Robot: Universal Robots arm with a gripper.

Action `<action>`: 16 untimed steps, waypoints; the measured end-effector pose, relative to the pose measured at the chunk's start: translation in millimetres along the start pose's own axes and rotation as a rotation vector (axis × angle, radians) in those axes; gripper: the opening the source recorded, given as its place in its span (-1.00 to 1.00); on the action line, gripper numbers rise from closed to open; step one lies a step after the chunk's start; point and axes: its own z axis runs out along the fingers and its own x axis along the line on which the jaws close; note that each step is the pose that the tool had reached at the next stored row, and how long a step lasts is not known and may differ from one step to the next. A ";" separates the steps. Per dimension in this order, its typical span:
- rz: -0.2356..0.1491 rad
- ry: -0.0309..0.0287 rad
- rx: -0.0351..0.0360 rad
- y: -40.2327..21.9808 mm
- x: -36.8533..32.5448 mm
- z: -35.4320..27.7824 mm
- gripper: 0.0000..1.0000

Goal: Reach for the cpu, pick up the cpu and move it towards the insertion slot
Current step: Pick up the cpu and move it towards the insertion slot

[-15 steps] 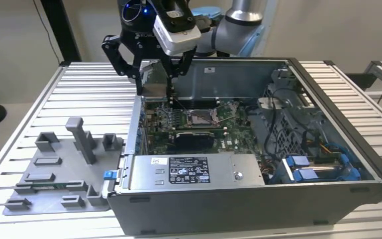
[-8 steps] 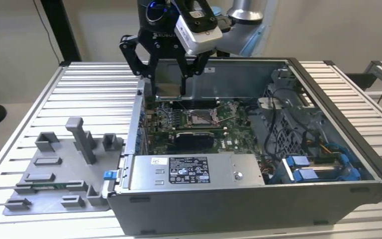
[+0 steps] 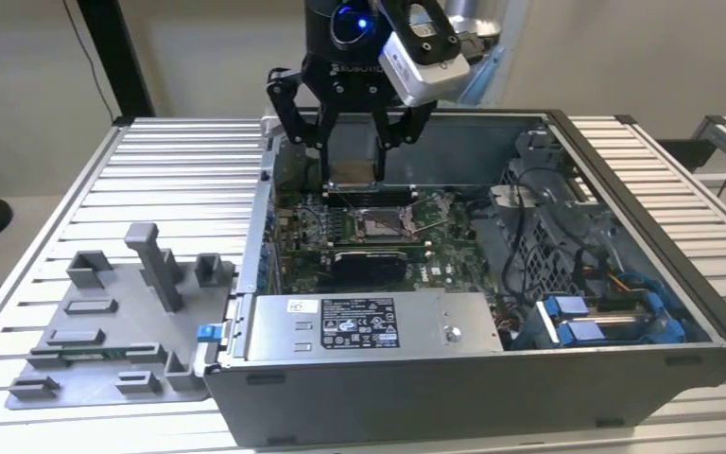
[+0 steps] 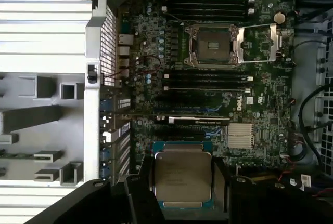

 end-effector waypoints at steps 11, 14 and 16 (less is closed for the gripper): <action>0.000 0.0000 0.0000 0.2 -34.6 3.6 -1.00; 0.000 0.0000 0.0000 0.2 -44.8 4.9 -1.00; 0.000 0.0000 0.0000 0.3 -49.7 5.7 -1.00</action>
